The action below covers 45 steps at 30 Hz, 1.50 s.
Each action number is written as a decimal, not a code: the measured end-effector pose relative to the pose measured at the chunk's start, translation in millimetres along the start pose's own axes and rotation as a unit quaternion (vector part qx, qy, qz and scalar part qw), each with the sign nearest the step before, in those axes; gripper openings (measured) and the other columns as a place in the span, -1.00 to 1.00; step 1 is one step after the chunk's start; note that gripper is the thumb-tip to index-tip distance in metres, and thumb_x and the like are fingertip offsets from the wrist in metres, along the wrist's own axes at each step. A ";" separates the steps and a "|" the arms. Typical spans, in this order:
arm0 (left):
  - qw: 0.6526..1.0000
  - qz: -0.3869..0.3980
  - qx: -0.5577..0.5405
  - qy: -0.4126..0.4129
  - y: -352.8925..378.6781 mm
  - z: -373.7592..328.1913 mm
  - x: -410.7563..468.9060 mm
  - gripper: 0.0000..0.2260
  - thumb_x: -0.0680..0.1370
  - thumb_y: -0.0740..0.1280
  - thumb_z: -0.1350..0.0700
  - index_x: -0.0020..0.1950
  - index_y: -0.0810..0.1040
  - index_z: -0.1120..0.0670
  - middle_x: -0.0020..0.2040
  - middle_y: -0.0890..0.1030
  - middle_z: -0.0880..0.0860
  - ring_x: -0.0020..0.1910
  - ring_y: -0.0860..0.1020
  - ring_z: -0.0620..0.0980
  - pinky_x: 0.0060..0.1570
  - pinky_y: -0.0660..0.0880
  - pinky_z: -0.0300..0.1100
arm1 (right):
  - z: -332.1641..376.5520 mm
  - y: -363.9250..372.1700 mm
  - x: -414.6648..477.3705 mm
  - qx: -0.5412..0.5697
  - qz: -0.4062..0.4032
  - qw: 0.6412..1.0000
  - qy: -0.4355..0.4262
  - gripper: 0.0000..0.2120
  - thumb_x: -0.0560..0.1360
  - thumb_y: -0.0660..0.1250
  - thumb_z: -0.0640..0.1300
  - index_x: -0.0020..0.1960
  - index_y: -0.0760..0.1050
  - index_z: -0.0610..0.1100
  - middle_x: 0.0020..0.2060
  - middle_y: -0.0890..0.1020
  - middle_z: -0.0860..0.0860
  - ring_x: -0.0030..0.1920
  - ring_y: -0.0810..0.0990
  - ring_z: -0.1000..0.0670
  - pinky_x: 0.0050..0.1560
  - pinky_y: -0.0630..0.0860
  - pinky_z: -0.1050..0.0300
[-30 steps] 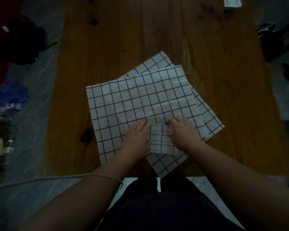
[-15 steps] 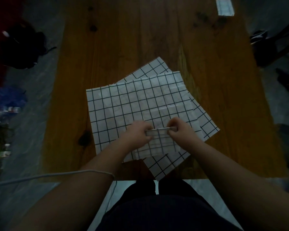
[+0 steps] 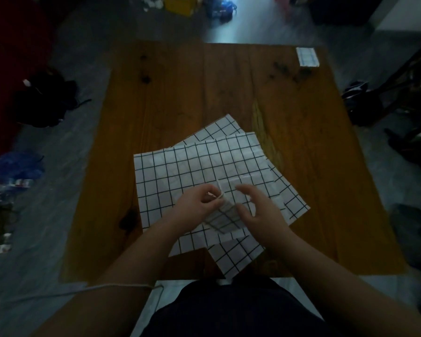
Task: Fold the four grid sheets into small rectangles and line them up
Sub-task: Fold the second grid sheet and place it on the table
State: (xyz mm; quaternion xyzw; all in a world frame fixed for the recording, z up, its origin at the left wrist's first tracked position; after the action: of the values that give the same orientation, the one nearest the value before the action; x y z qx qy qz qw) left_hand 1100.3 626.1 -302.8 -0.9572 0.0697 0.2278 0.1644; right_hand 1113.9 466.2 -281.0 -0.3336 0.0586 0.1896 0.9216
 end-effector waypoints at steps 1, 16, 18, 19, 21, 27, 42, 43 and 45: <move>1.000 0.001 -0.005 0.009 -0.2 -6.4 -4.8 -0.97 0.60 0.38 0.03 0.01 0.55 -0.07 0.04 0.68 -0.07 0.01 0.61 -0.15 -0.18 0.51 -0.22 | 6.3 4.9 -3.6 -0.002 0.019 1.000 -0.010 -0.62 0.61 0.29 0.06 0.41 0.41 0.08 0.29 0.52 0.16 0.24 0.46 0.18 0.15 0.50 0.16; 0.981 -0.087 0.083 0.151 -8.5 -58.1 -29.6 -0.89 0.55 0.42 0.01 0.03 0.55 -0.16 0.12 0.46 -0.27 0.15 0.36 -0.36 0.11 0.38 -0.29 | 42.0 -17.7 -21.9 0.058 -0.048 0.996 -0.053 -0.84 0.60 0.33 -0.13 -0.08 0.52 0.14 -0.18 0.64 0.15 -0.05 0.60 0.20 -0.11 0.49 0.39; 0.986 -0.051 0.074 0.144 -6.1 -57.8 -29.5 -0.78 0.58 0.40 0.03 0.20 0.56 -0.16 0.19 0.50 -0.28 0.16 0.39 -0.39 0.13 0.38 -0.35 | 41.3 -18.5 -19.8 0.067 -0.040 0.996 -0.051 -0.88 0.59 0.33 -0.12 -0.07 0.55 0.08 -0.17 0.64 0.14 -0.06 0.61 0.16 -0.09 0.53 0.34; 0.987 -0.028 0.071 0.138 -4.6 -56.6 -28.7 -0.75 0.59 0.39 0.04 0.24 0.56 -0.16 0.18 0.54 -0.28 0.16 0.43 -0.39 0.15 0.42 -0.34 | 41.5 -18.9 -18.8 0.065 -0.035 0.996 -0.050 -0.88 0.59 0.33 -0.12 -0.08 0.54 0.08 -0.17 0.63 0.16 -0.07 0.60 0.17 -0.10 0.53 0.34; 0.988 0.000 0.084 0.131 -4.5 -56.0 -27.4 -0.78 0.60 0.38 0.06 0.20 0.60 -0.19 0.06 0.60 -0.28 0.10 0.50 -0.38 0.10 0.49 -0.28 | 40.8 -22.1 -16.4 0.048 -0.034 0.997 -0.040 -0.83 0.59 0.33 -0.12 -0.11 0.50 0.13 -0.19 0.61 0.16 -0.10 0.58 0.20 -0.16 0.52 0.39; 0.988 -0.031 0.110 0.108 -14.0 -48.5 -24.8 -0.89 0.60 0.36 0.08 0.02 0.65 -0.12 -0.09 0.62 -0.18 -0.04 0.54 -0.26 -0.04 0.51 -0.24 | 38.8 -25.8 -11.9 0.046 -0.038 0.998 -0.008 -0.85 0.59 0.32 -0.10 -0.09 0.47 0.14 -0.15 0.60 0.13 -0.10 0.56 0.29 -0.26 0.49 0.34; 0.999 -0.005 -0.050 -0.005 -11.6 -27.1 -25.6 -0.89 0.61 0.35 0.06 -0.06 0.66 -0.01 -0.07 0.67 0.01 -0.06 0.60 -0.02 -0.12 0.56 -0.18 | 27.0 -24.6 -5.1 0.134 -0.037 0.988 0.074 -0.92 0.61 0.30 -0.09 -0.03 0.56 -0.01 -0.10 0.63 0.07 -0.10 0.58 0.12 -0.19 0.46 0.25; 0.999 -0.001 -0.043 -0.005 -10.8 -26.5 -25.5 -0.90 0.60 0.36 0.06 -0.07 0.66 -0.02 -0.08 0.67 0.00 -0.06 0.61 -0.01 -0.10 0.58 -0.15 | 26.2 -23.8 -5.5 0.130 -0.037 0.988 0.074 -0.91 0.62 0.30 -0.08 -0.03 0.56 0.00 -0.11 0.63 0.07 -0.11 0.59 0.13 -0.19 0.47 0.25; 1.000 0.010 -0.013 0.000 -9.2 -26.8 -25.2 -0.93 0.59 0.37 0.05 -0.06 0.65 -0.03 -0.09 0.67 -0.01 -0.06 0.61 -0.01 -0.06 0.60 -0.11 | 23.6 -22.0 -6.1 0.123 -0.034 0.989 0.078 -0.91 0.62 0.30 -0.07 -0.03 0.57 0.01 -0.12 0.63 0.06 -0.11 0.59 0.12 -0.16 0.49 0.21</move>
State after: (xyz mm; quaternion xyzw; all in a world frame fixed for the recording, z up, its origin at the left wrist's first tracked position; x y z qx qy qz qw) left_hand 1090.9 626.9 -266.0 -0.9586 0.0762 0.2298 0.1496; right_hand 1116.4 463.9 -248.3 -0.2329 0.1422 0.1229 0.9542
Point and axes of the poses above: each hand's wrist, its own x-axis towards the middle knuckle, its own y-axis out of the palm, z = x × y, the point moved 10 cm from there along x, towards the middle knuckle
